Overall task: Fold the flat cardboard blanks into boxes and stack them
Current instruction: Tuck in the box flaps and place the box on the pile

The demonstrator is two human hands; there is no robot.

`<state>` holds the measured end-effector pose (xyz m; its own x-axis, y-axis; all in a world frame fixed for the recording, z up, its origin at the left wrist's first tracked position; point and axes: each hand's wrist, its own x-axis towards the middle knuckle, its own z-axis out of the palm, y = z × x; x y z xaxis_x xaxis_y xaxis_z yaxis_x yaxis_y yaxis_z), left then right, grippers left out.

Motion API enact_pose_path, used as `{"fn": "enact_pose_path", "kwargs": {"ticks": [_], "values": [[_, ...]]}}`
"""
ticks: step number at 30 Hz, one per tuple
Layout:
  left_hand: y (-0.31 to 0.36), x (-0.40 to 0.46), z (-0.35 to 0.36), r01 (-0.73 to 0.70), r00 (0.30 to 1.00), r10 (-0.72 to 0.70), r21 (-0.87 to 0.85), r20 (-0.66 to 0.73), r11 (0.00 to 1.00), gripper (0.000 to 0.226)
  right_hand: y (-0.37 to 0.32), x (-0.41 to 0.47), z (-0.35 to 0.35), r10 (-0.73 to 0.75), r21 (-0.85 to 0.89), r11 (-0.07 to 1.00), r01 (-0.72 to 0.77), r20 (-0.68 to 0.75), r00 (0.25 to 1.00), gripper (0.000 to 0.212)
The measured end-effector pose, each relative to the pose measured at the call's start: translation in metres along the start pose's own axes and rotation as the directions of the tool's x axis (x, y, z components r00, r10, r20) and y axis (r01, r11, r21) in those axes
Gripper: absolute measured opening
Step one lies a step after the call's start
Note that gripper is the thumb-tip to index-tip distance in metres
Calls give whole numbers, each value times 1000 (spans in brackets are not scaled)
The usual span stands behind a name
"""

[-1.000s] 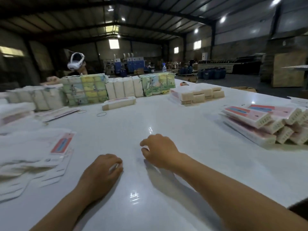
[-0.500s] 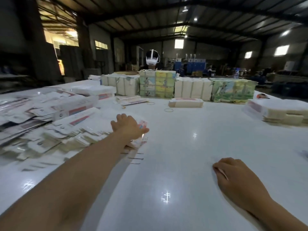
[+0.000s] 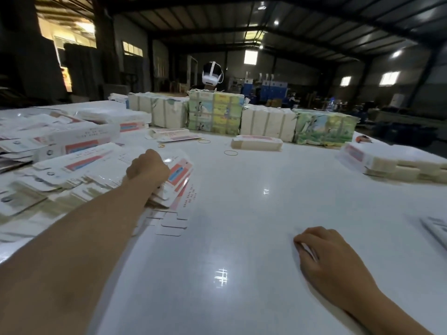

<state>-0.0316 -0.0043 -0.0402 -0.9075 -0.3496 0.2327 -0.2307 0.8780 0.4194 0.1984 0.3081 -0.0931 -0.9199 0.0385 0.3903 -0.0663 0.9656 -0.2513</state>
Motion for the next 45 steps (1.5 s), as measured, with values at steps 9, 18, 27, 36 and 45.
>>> {"fn": "enact_pose_path", "kwargs": {"ticks": [9, 18, 27, 36, 45], "values": [[56, -87, -27, -90, 911, 339, -689, 235, 719, 7, 1, 0, -2, 7, 4, 1000, -7, 15, 1000, 27], [57, -189, -19, 13, 607, 600, -761, 521, 648, 9, 9, 0, -21, 374, 518, 800, -304, -33, 927, 20], [43, -191, -14, -182, 658, 608, -690, 444, 701, 8, 6, -2, -52, 345, 910, -268, -317, 397, 850, 50], [66, -237, -2, -848, 527, 846, -18, 84, 530, 110, -10, -9, -48, 244, 959, 79, -273, 247, 938, 17], [69, -240, -5, -919, 390, 857, -76, -337, 388, 90, -12, -11, -49, 22, 933, -202, -299, 310, 951, 39]]}}
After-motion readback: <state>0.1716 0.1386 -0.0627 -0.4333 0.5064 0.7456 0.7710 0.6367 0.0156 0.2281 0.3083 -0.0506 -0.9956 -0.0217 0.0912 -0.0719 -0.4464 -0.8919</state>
